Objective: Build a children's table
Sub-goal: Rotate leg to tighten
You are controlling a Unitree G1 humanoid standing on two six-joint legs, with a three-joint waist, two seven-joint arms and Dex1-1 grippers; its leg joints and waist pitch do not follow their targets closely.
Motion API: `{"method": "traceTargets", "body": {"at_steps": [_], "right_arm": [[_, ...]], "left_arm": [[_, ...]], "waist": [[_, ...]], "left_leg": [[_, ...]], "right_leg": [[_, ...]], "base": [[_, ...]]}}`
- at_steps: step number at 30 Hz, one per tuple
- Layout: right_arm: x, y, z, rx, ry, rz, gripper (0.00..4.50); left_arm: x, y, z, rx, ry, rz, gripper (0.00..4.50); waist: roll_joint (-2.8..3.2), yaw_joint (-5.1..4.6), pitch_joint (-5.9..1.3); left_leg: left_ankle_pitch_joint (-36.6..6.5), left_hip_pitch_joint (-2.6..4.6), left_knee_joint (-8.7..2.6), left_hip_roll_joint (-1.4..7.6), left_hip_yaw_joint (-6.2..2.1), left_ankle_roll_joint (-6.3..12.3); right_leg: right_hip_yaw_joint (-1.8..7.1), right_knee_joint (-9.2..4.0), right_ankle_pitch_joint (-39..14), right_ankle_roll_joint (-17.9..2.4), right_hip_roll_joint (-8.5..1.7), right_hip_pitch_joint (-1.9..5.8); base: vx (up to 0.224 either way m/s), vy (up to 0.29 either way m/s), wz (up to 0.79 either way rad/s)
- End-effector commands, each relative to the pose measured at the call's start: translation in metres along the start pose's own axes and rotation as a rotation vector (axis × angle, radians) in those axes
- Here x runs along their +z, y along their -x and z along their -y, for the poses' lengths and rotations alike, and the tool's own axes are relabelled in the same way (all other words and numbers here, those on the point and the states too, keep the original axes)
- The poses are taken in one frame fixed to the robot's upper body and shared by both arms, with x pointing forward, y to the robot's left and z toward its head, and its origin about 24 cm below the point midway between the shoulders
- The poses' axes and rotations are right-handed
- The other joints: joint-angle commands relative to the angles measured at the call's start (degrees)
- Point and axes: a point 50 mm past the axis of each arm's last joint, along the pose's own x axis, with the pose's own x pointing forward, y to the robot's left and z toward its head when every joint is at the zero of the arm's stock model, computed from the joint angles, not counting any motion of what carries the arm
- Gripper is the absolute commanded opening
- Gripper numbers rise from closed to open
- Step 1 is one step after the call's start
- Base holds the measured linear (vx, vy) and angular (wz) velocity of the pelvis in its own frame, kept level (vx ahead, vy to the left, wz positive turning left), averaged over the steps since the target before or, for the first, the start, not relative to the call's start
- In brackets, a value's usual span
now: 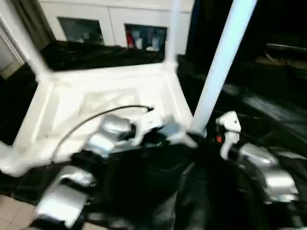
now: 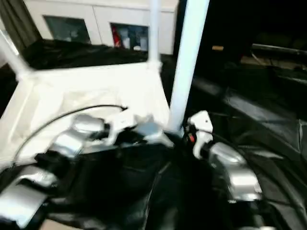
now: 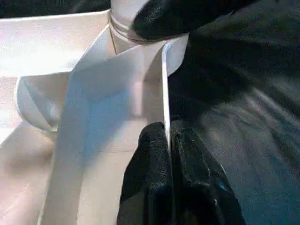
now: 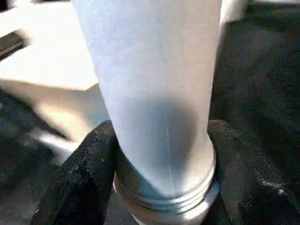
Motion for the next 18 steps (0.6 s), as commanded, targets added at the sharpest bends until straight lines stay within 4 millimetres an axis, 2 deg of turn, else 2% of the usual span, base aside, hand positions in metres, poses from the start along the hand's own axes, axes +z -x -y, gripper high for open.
{"method": "traceTargets", "body": {"at_steps": [1, 2, 3, 4, 6, 8, 9, 11, 13, 15, 16, 18], "right_arm": [[-0.035, -0.014, -0.019, -0.152, -0.098, -0.14, 2.62], [-0.035, -0.015, -0.019, -0.156, -0.099, -0.139, 2.62], [-0.035, -0.021, -0.028, -0.189, -0.112, -0.131, 2.62], [-0.033, -0.028, -0.038, -0.182, -0.117, -0.121, 2.62], [-0.031, -0.032, -0.045, -0.169, -0.104, -0.114, 2.62], [-0.028, -0.034, -0.05, -0.152, -0.065, -0.098, 2.62], [-0.027, -0.035, -0.05, -0.147, -0.063, -0.088, 2.97], [-0.023, -0.033, -0.047, -0.137, -0.098, -0.055, 3.32], [-0.02, -0.031, -0.043, -0.124, -0.102, -0.039, 3.34], [-0.016, -0.027, -0.039, -0.059, -0.062, -0.034, 3.63], [-0.013, -0.021, -0.033, 0.022, -0.022, -0.037, 3.63], [-0.01, -0.013, -0.026, 0.088, 0.023, -0.043, 3.63]], "left_arm": [[-0.008, -0.027, 0.015, 0.054, 0.091, -0.018, 0.0], [-0.007, -0.027, 0.015, 0.054, 0.091, -0.017, 0.0], [-0.001, -0.036, 0.021, 0.043, 0.091, -0.001, 0.0], [0.004, -0.044, 0.028, 0.015, 0.087, 0.016, 0.0], [0.006, -0.048, 0.032, -0.004, 0.085, 0.024, 0.0], [0.008, -0.051, 0.036, -0.02, 0.082, 0.028, 0.0], [0.008, -0.052, 0.036, -0.019, 0.08, 0.026, 0.0], [0.005, -0.049, 0.034, -0.016, 0.073, 0.016, 0.0], [0.003, -0.047, 0.032, -0.011, 0.07, 0.008, 0.0], [0.0, -0.042, 0.028, -0.006, 0.07, 0.0, 0.0], [-0.003, -0.036, 0.024, -0.002, 0.066, -0.005, 0.0], [-0.005, -0.032, 0.021, -0.007, 0.062, -0.008, 0.0]], "waist": [[-0.26, -0.27, -1.34], [-0.26, -0.27, -1.34], [-0.51, -0.47, -1.29], [-0.21, -0.39, -1.28], [-0.34, -0.4, -1.32], [-0.11, -0.41, -1.45], [-0.04, -0.38, -1.54], [-0.03, -0.34, -1.62], [0.04, -0.33, -1.63], [0.07, -0.3, -1.69], [-0.02, -0.18, -1.9], [0.0, -0.05, -2.15]], "left_leg": [[-20.2, 0.31, -4.77, 1.99, -1.28, -0.5], [-20.2, 0.31, -4.77, 1.99, -1.28, -0.5], [-20.0, 0.04, -4.86, 1.91, -1.35, -0.82], [-20.4, 0.12, -4.96, 1.88, -1.47, -0.96], [-20.9, 0.06, -4.95, 1.86, -1.44, -0.1], [-20.9, -0.05, -4.95, 1.81, -1.44, 0.16], [-20.5, -0.08, -4.95, 1.85, -1.48, 0.36], [-19.9, -0.2, -4.95, 1.85, -1.43, 0.69], [-19.8, -0.26, -4.98, 1.87, -1.41, 0.91], [-19.7, -0.31, -5.0, 1.92, -1.43, 0.98], [-19.5, -0.26, -4.9, 1.98, -1.47, 1.38], [-16.8, -0.43, -4.49, 2.0, -1.21, 2.53]], "right_leg": [[1.43, -5.43, -24.3, -9.3, -2.15, 0.65], [1.43, -5.43, -24.3, -9.3, -2.15, 0.65], [1.4, -5.47, -24.7, -8.7, -2.12, 0.68], [1.38, -5.57, -25.7, -8.0, -2.15, 0.6], [1.51, -5.68, -25.3, -7.2, -2.04, 0.56], [1.51, -5.8, -25.8, -6.8, -2.12, 0.56], [1.52, -5.73, -25.1, -6.8, -2.13, 0.65], [1.51, -5.68, -24.1, -6.9, -2.1, 0.73], [1.5, -5.65, -23.7, -7.0, -2.07, 0.76], [1.45, -5.6, -23.1, -7.2, -2.07, 0.87], [1.35, -5.49, -21.8, -7.5, -2.01, 1.26], [1.47, -5.03, -15.6, -9.2, -2.02, 1.5]], "base": [[0.0, 0.0, 0.0], [0.0, 0.0, 0.0], [0.0, 0.0, 0.0], [0.0, 0.0, 0.0], [0.0, 0.0, 0.0], [0.0, 0.0, 0.0], [0.0, 0.0, 0.0], [0.0, 0.0, 0.0], [0.0, 0.0, 0.0], [0.0, 0.0, 0.0], [0.0, 0.0, 0.0], [0.0, 0.0, 0.0]]}}
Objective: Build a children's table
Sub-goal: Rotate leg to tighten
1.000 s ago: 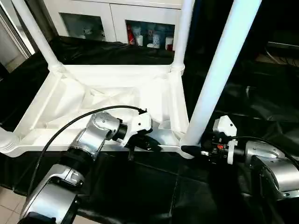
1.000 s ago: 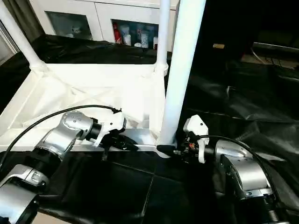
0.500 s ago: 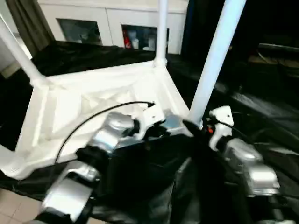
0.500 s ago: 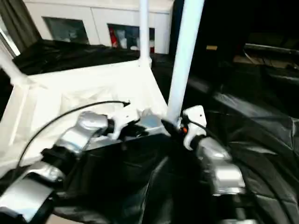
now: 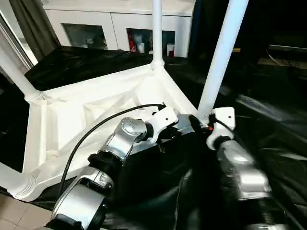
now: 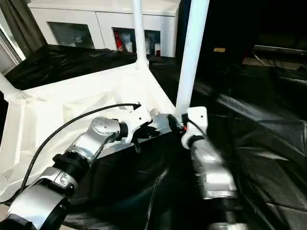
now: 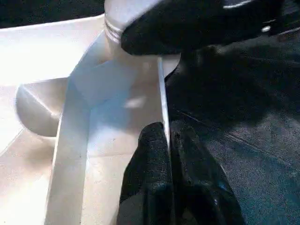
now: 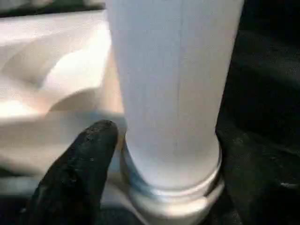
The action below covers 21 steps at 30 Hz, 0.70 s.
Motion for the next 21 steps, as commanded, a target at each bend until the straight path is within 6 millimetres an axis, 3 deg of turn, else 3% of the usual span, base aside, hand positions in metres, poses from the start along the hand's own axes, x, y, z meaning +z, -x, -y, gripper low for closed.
{"method": "traceTargets", "body": {"at_steps": [1, 4, 5, 7, 9, 16, 21], "right_arm": [[-0.012, -0.002, -0.028, 0.226, -0.005, -0.059, 3.63], [-0.001, 0.022, -0.001, 0.367, 0.081, -0.068, 3.63], [0.0, 0.025, 0.003, 0.383, 0.088, -0.069, 3.63], [0.004, 0.031, 0.008, 0.415, 0.1, -0.069, 3.63], [0.008, 0.037, 0.011, 0.454, 0.104, -0.07, 3.63], [0.018, 0.058, 0.014, 0.665, 0.096, -0.12, 3.63], [0.018, 0.056, 0.012, 0.673, 0.095, -0.117, 3.63]], "left_arm": [[-0.015, -0.008, 0.014, -0.075, 0.035, -0.032, 0.0], [-0.022, 0.006, 0.009, -0.129, 0.027, -0.038, 0.0], [-0.023, 0.008, 0.009, -0.142, 0.026, -0.038, 0.0], [-0.025, 0.013, 0.008, -0.166, 0.022, -0.035, 0.0], [-0.026, 0.017, 0.008, -0.189, 0.024, -0.034, 0.0], [-0.033, 0.035, 0.01, -0.322, 0.013, -0.036, 0.0], [-0.033, 0.035, 0.011, -0.328, 0.012, -0.034, 0.0]], "waist": [[-1.2, -0.11, -1.58], [-1.39, 0.5, -1.95], [-1.45, 0.62, -1.99], [-1.41, 0.61, -2.14], [-1.47, 0.58, -2.3], [-1.42, 0.81, -2.29], [-1.5, 0.88, -2.54]], "left_leg": [[-14.9, -0.45, -4.0, 2.08, -0.98, 3.2], [-11.3, -0.31, -3.26, 2.04, -0.71, 5.45], [-9.7, -0.42, -2.94, 2.08, -0.54, 6.83], [-7.5, -1.04, -2.82, 1.99, -0.68, 7.83], [-6.7, -0.85, -2.62, 2.16, -0.61, 8.54], [-6.6, -0.78, -2.48, 2.57, -0.49, 9.12], [-4.9, -0.81, -2.2, 2.47, -0.44, 9.13]], "right_leg": [[1.31, -4.5, -12.4, -10.4, -1.94, 1.75], [1.29, -4.17, -8.7, -12.4, -2.11, 2.17], [1.36, -3.78, -5.5, -13.7, -2.07, 2.18], [1.0, -3.42, -3.7, -14.5, -2.3, 2.67], [0.89, -3.19, -2.4, -15.4, -2.16, 2.57], [0.66, -2.85, -2.8, -17.1, -2.11, 2.53], [0.65, -2.54, -1.7, -17.5, -2.21, 2.54]], "base": [[0.0, 0.0, 0.0], [0.0, 0.0, 0.0], [0.0, 0.0, 0.0], [0.0, 0.0, 0.0], [0.0, 0.0, 0.0], [0.0, 0.0, 0.0], [0.0, 0.0, 0.0]]}}
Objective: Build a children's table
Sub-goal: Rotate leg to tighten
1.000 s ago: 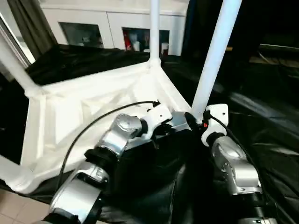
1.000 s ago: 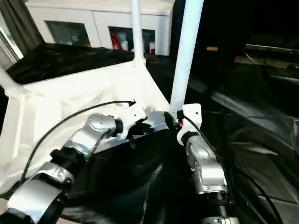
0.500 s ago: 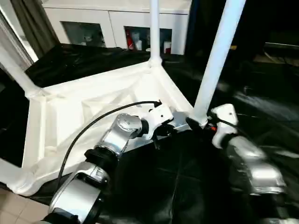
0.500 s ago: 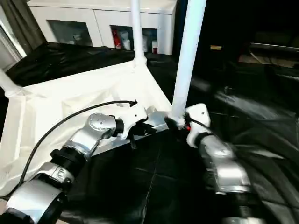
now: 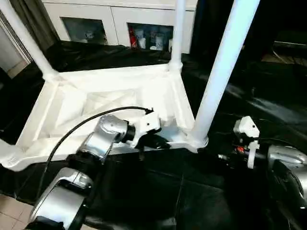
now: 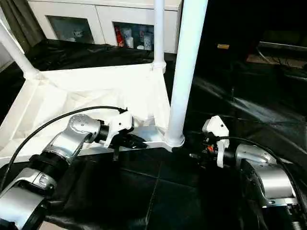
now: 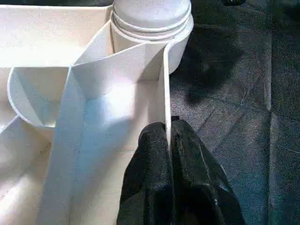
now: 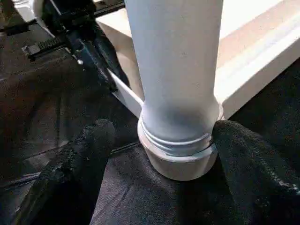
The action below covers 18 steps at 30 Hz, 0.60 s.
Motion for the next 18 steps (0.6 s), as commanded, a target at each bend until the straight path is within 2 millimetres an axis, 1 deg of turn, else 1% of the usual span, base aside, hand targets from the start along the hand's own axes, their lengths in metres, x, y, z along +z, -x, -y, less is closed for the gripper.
{"method": "traceTargets", "body": {"at_steps": [1, 5, 6, 8, 9, 12, 13, 15, 16, 17, 18], "right_arm": [[0.007, -0.013, -0.009, 0.07, 0.03, 0.031, 3.63], [0.01, -0.019, -0.004, 0.035, 0.036, 0.042, 3.63], [0.011, -0.02, -0.004, 0.04, 0.039, 0.053, 3.63], [0.016, -0.022, -0.005, 0.047, 0.045, 0.078, 3.63], [0.018, -0.023, -0.004, 0.044, 0.05, 0.086, 3.63], [0.019, -0.027, -0.003, 0.053, 0.058, 0.081, 3.63], [0.019, -0.027, -0.003, 0.056, 0.059, 0.078, 3.5], [0.019, -0.027, -0.003, 0.057, 0.06, 0.074, 3.31], [0.019, -0.028, -0.002, 0.056, 0.061, 0.074, 3.28], [0.019, -0.028, -0.002, 0.056, 0.061, 0.074, 3.12], [0.019, -0.027, -0.001, 0.058, 0.063, 0.071, 3.12]], "left_arm": [[-0.014, -0.011, 0.011, -0.059, 0.057, -0.021, 0.0], [-0.013, -0.011, 0.011, -0.063, 0.053, -0.015, 0.0], [-0.013, -0.011, 0.011, -0.064, 0.052, -0.014, 0.0], [-0.012, -0.011, 0.011, -0.062, 0.051, -0.014, 0.0], [-0.012, -0.011, 0.01, -0.059, 0.05, -0.013, 0.0], [-0.012, -0.01, 0.01, -0.053, 0.05, -0.015, 0.0], [-0.012, -0.01, 0.01, -0.053, 0.05, -0.016, 0.0], [-0.012, -0.009, 0.009, -0.049, 0.051, -0.016, 0.0], [-0.012, -0.009, 0.009, -0.045, 0.052, -0.016, 0.0], [-0.012, -0.009, 0.009, -0.044, 0.052, -0.016, 0.0], [-0.012, -0.008, 0.009, -0.043, 0.052, -0.017, 0.0]], "waist": [[-1.75, 0.38, -2.63], [-1.73, 0.22, -2.7], [-1.97, 0.22, -2.68], [-1.85, 0.29, -2.77], [-1.89, 0.37, -2.87], [-1.83, 0.54, -2.92], [-1.96, 0.58, -2.97], [-2.04, 0.7, -2.98], [-2.09, 0.77, -2.97], [-2.09, 0.77, -2.94], [-2.15, 0.79, -2.91]], "left_leg": [[-4.9, 0.01, -2.51, 2.05, -0.45, 8.78], [-4.5, 0.01, -2.4, 1.93, -0.45, 8.74], [-4.4, 0.07, -2.39, 1.97, -0.41, 8.82], [-3.6, 0.08, -2.27, 2.0, -0.45, 9.23], [-2.4, 0.19, -2.11, 2.01, -0.42, 9.78], [-1.3, 0.2, -1.92, 2.0, -0.42, 10.4], [-1.0, 0.18, -1.83, 1.97, -0.42, 10.63], [-0.9, 0.16, -1.77, 1.94, -0.38, 10.86], [-1.1, 0.19, -1.77, 1.95, -0.39, 10.84], [-1.4, 0.17, -1.77, 1.92, -0.38, 10.71], [-1.7, 0.18, -1.79, 1.93, -0.36, 10.6]], "right_leg": [[0.96, -2.95, -1.5, -17.4, -2.31, 2.96], [0.94, -2.87, -1.9, -17.6, -2.28, 2.96], [0.97, -2.87, -1.8, -17.5, -2.28, 2.94], [1.0, -2.56, -0.4, -17.7, -2.26, 2.96], [0.99, -2.33, 1.6, -18.1, -2.16, 2.96], [0.97, -2.06, 3.4, -18.5, -2.16, 2.95], [0.97, -1.94, 4.0, -18.6, -2.14, 3.02], [0.97, -1.92, 4.0, -18.6, -2.19, 3.03], [0.97, -1.92, 3.5, -18.6, -2.22, 3.02], [0.97, -1.97, 2.9, -18.5, -2.22, 3.0], [0.97, -2.05, 2.2, -18.4, -2.23, 2.99]], "base": [[0.0, 0.0, 0.0], [0.0, 0.0, 0.0], [0.0, 0.0, 0.0], [0.0, 0.0, 0.0], [0.0, 0.0, 0.0], [0.0, 0.0, 0.0], [0.0, 0.0, 0.0], [0.0, 0.0, 0.0], [0.0, 0.0, 0.0], [0.0, 0.0, 0.0], [0.0, 0.0, 0.0]]}}
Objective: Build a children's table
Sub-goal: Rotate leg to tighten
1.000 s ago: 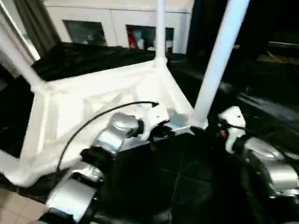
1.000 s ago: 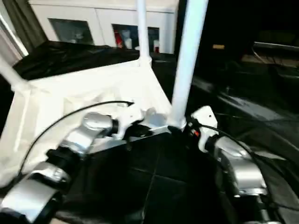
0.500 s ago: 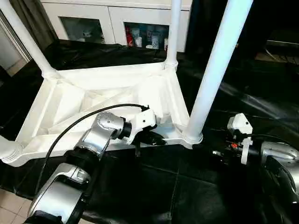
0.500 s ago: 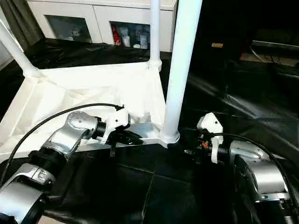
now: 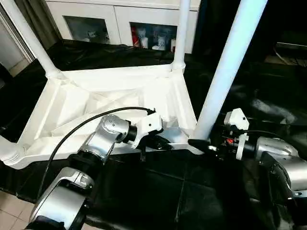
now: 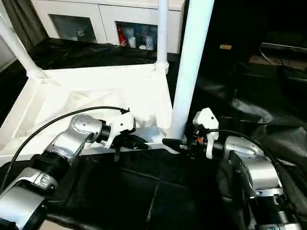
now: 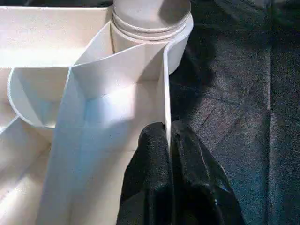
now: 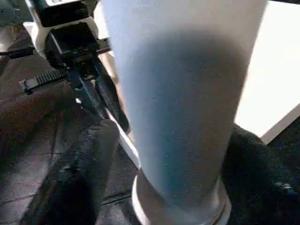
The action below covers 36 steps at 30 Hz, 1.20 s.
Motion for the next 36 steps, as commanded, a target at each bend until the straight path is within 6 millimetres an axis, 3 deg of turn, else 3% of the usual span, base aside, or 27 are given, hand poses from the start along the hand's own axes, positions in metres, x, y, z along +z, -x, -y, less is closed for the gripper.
{"method": "traceTargets", "body": {"at_steps": [1, 10, 16, 18, 21, 22, 23, 24, 26, 29, 31, 36], "right_arm": [[0.001, -0.004, -0.003, 0.045, 0.014, -0.001, 2.98], [-0.001, 0.001, 0.001, 0.061, 0.035, -0.041, 2.2], [-0.011, -0.006, -0.006, 0.043, -0.011, -0.049, 2.01], [-0.02, -0.012, -0.01, 0.005, -0.03, -0.073, 1.99], [-0.037, -0.024, -0.008, -0.171, -0.075, -0.107, 1.97], [-0.046, -0.035, -0.007, -0.32, -0.135, -0.096, 1.96], [-0.047, -0.036, -0.007, -0.342, -0.147, -0.092, 1.95], [-0.049, -0.041, -0.008, -0.406, -0.186, -0.081, 1.94], [-0.053, -0.053, -0.008, -0.56, -0.286, -0.057, 1.93], [-0.053, -0.066, -0.011, -0.667, -0.345, -0.035, 1.93], [-0.046, -0.079, -0.015, -0.693, -0.345, -0.014, 1.93], [-0.035, -0.09, -0.021, -0.646, -0.248, 0.005, 1.93]], "left_arm": [[-0.016, -0.006, 0.008, -0.032, 0.066, -0.018, 0.0], [-0.019, -0.002, 0.007, -0.026, 0.074, -0.032, 0.0], [-0.017, -0.006, 0.001, 0.055, 0.081, -0.033, 0.0], [-0.015, -0.011, -0.002, 0.1, 0.084, -0.029, 0.0], [-0.01, -0.019, -0.008, 0.194, 0.092, -0.031, 0.0], [-0.005, -0.028, -0.012, 0.265, 0.102, -0.024, 0.0], [-0.004, -0.03, -0.012, 0.273, 0.105, -0.022, 0.0], [-0.001, -0.034, -0.013, 0.293, 0.114, -0.017, 0.0], [0.006, -0.047, -0.011, 0.315, 0.123, -0.001, 0.0], [0.013, -0.061, -0.005, 0.299, 0.118, 0.019, 0.0], [0.018, -0.071, 0.001, 0.261, 0.106, 0.031, 0.0], [0.02, -0.075, 0.003, 0.238, 0.096, 0.036, 0.0]], "waist": [[-1.96, 0.22, -2.94], [-1.85, 0.45, -3.02], [-1.99, 0.47, -2.89], [-1.94, 0.41, -2.7], [-1.86, 0.07, -2.08], [-1.87, -0.2, -1.88], [-1.64, -0.53, -1.65], [-1.85, -0.78, -1.53], [-1.78, -1.24, -1.43], [-1.4, -1.75, -1.45], [-1.27, -1.89, -1.51], [-1.31, -1.91, -1.78]], "left_leg": [[-2.0, 0.17, -2.45, 1.94, -0.39, 9.97], [-2.0, 0.2, -2.28, 1.84, -0.39, 9.53], [-3.1, 0.1, -2.34, 1.79, -0.4, 9.07], [-4.3, 0.11, -2.49, 1.78, -0.41, 8.3], [-9.8, 0.46, -3.27, 1.8, -0.55, 4.65], [-12.4, 0.51, -3.61, 1.67, -0.73, 2.88], [-15.3, 0.74, -4.09, 1.65, -0.9, 1.05], [-16.9, 0.84, -4.24, 1.63, -1.0, 0.23], [-22.7, 1.95, -4.57, 1.43, -1.4, -1.09], [-22.9, 1.36, -5.28, 1.56, -1.83, -1.58], [-24.3, 1.55, -5.43, 1.5, -1.93, -1.79], [-23.0, 1.35, -5.6, 1.59, -1.87, -1.26]], "right_leg": [[0.99, -2.33, 1.2, -18.2, -2.22, 3.03], [1.03, -2.21, 1.3, -18.0, -2.12, 3.03], [1.03, -2.41, -0.9, -17.6, -2.11, 3.0], [1.08, -2.79, -3.7, -17.0, -2.12, 2.78], [1.22, -3.94, -13.1, -14.9, -2.17, 2.21], [1.25, -4.36, -17.7, -13.4, -2.23, 2.16], [1.25, -4.84, -22.3, -11.8, -2.21, 1.91], [1.27, -5.02, -24.3, -11.0, -2.2, 1.8], [1.22, -5.99, -30.7, -8.4, -2.21, 1.16], [1.17, -6.21, -29.8, -6.9, -2.18, 1.29], [1.15, -6.38, -29.5, -6.3, -2.14, 1.16], [1.35, -6.16, -24.2, -7.0, -2.13, 1.4]], "base": [[0.0, 0.0, 0.0], [0.0, 0.0, 0.0], [0.0, 0.0, 0.0], [0.0, 0.0, 0.0], [0.0, 0.0, 0.0], [0.0, 0.0, 0.0], [0.0, 0.0, 0.0], [0.0, 0.0, 0.0], [0.0, 0.0, 0.0], [0.0, 0.0, 0.0], [0.0, 0.0, 0.0], [0.0, 0.0, 0.0]]}}
